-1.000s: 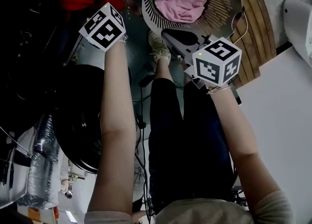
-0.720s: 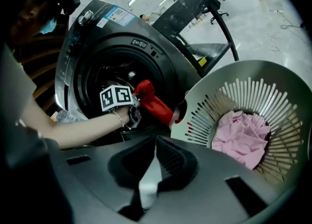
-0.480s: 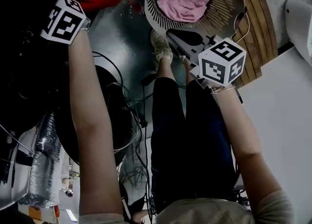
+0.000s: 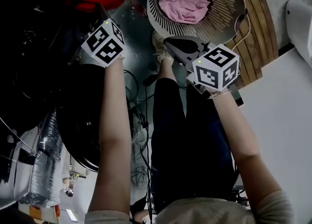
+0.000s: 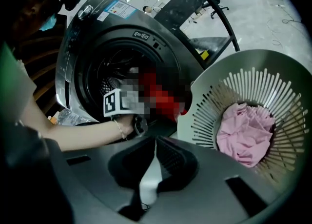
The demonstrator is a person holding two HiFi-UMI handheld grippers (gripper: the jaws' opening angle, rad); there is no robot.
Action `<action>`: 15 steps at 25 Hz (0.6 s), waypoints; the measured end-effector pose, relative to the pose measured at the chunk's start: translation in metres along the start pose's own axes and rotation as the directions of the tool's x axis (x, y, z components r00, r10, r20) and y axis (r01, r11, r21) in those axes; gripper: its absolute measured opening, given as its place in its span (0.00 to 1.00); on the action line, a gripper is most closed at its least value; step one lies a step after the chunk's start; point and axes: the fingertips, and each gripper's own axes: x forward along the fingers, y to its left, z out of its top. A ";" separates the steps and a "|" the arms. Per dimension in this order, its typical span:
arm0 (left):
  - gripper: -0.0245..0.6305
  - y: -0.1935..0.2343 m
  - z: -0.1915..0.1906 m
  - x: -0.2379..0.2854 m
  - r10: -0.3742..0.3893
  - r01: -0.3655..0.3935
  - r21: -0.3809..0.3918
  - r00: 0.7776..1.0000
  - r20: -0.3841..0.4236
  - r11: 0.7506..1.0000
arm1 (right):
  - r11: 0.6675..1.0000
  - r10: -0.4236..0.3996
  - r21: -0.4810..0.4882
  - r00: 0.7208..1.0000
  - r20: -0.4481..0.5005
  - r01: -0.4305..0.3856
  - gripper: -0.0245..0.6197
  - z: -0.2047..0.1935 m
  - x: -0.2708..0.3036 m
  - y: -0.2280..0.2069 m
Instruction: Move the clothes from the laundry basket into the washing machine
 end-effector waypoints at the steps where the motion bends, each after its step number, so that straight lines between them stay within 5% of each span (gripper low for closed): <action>1: 0.36 -0.012 -0.015 0.006 -0.022 0.024 0.065 0.999 -0.037 0.998 | 1.000 -0.001 -0.003 1.000 0.002 0.001 0.07 0.002 0.000 -0.001; 7: 0.38 -0.022 -0.023 0.029 0.048 -0.028 0.315 0.997 -0.056 0.949 | 1.000 -0.024 -0.003 0.999 0.034 0.024 0.07 0.010 -0.005 -0.017; 8: 0.35 -0.020 -0.022 0.028 0.063 -0.043 0.335 0.997 -0.048 0.941 | 1.000 -0.027 0.004 0.999 0.037 0.027 0.07 0.009 -0.005 -0.019; 10: 0.13 -0.011 -0.018 0.021 0.071 -0.055 0.327 0.997 -0.037 0.943 | 1.000 -0.028 0.015 0.999 0.038 0.028 0.07 0.008 -0.004 -0.018; 13: 0.11 -0.002 0.006 0.015 0.037 -0.037 0.298 0.999 0.006 0.954 | 1.000 -0.023 0.011 0.999 0.036 0.023 0.07 0.008 -0.004 -0.014; 15: 0.10 0.002 0.035 0.017 0.015 -0.037 0.360 0.998 0.065 0.932 | 1.000 -0.017 0.009 0.999 0.040 0.016 0.07 0.010 -0.004 -0.010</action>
